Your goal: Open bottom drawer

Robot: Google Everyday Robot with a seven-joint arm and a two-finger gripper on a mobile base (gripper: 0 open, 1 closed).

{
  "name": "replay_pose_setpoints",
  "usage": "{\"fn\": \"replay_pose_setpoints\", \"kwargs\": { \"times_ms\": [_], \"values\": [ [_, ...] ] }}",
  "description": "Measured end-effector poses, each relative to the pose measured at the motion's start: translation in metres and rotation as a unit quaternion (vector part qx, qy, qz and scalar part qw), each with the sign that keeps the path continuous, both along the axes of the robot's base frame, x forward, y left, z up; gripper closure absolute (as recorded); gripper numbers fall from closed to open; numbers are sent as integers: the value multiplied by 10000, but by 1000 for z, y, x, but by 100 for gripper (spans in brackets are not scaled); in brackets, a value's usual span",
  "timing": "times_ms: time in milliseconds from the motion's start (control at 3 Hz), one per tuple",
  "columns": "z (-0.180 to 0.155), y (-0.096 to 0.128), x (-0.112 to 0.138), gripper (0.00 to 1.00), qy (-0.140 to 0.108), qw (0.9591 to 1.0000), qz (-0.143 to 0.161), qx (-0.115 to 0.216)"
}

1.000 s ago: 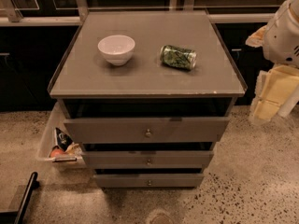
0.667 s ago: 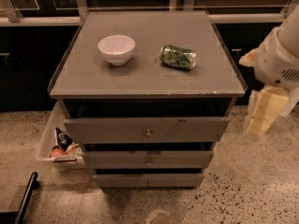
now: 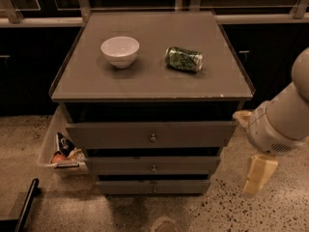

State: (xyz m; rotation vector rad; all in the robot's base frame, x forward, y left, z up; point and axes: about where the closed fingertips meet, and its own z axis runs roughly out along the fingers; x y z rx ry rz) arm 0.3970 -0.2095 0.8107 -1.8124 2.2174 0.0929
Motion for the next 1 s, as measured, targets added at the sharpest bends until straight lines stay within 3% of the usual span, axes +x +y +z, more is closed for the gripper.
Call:
{"fn": "replay_pose_setpoints", "kwargs": {
  "times_ms": [333, 667, 1000],
  "values": [
    [-54, 5, -14, 0, -48, 9997, 231, 54],
    [-95, 9, -20, 0, -304, 9982, 487, 172],
    [-95, 9, -20, 0, -304, 9982, 486, 173]
  ]
}}
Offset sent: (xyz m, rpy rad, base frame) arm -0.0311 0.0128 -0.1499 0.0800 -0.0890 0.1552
